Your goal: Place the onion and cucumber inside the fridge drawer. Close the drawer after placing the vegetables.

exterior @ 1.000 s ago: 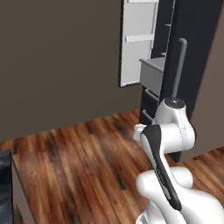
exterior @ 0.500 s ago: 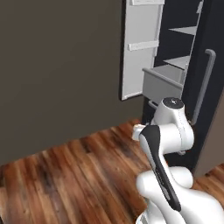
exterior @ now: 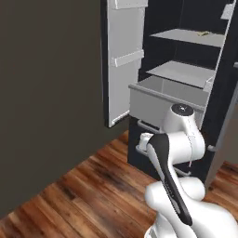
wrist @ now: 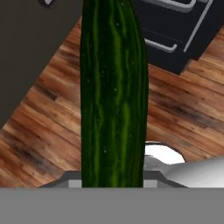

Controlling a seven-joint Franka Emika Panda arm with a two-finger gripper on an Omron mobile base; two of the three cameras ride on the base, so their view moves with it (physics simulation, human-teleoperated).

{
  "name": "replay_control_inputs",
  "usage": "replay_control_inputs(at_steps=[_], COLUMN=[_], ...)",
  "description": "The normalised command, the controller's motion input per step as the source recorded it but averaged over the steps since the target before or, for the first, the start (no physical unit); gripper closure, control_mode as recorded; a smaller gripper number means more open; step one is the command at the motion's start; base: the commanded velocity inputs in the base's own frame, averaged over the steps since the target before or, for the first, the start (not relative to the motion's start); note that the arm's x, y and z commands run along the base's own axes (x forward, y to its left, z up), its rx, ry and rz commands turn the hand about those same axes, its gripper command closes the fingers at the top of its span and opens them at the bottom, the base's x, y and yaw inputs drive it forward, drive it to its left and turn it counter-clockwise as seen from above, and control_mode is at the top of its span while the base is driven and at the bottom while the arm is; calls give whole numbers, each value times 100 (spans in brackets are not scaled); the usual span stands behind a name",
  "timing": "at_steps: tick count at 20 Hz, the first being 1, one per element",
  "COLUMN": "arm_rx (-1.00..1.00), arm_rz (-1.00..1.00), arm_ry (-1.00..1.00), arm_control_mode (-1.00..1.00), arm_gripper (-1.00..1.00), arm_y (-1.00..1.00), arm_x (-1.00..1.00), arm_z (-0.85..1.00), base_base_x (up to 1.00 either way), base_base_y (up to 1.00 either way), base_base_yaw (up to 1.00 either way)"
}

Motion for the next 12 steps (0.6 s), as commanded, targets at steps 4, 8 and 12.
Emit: replay_control_inputs(at_steps=[4, 8, 12], arm_rx=[0, 0, 0], arm_rz=[0, 0, 0], arm_ry=[0, 0, 0], arm_control_mode=[100, 100, 100], arm_gripper=[100, 100, 100], arm_y=[0, 0, 0], arm_x=[0, 0, 0], arm_z=[0, 0, 0], base_base_x=[100, 94, 86], base_base_y=[67, 46, 35], base_base_yaw=[-58, -49, -48])
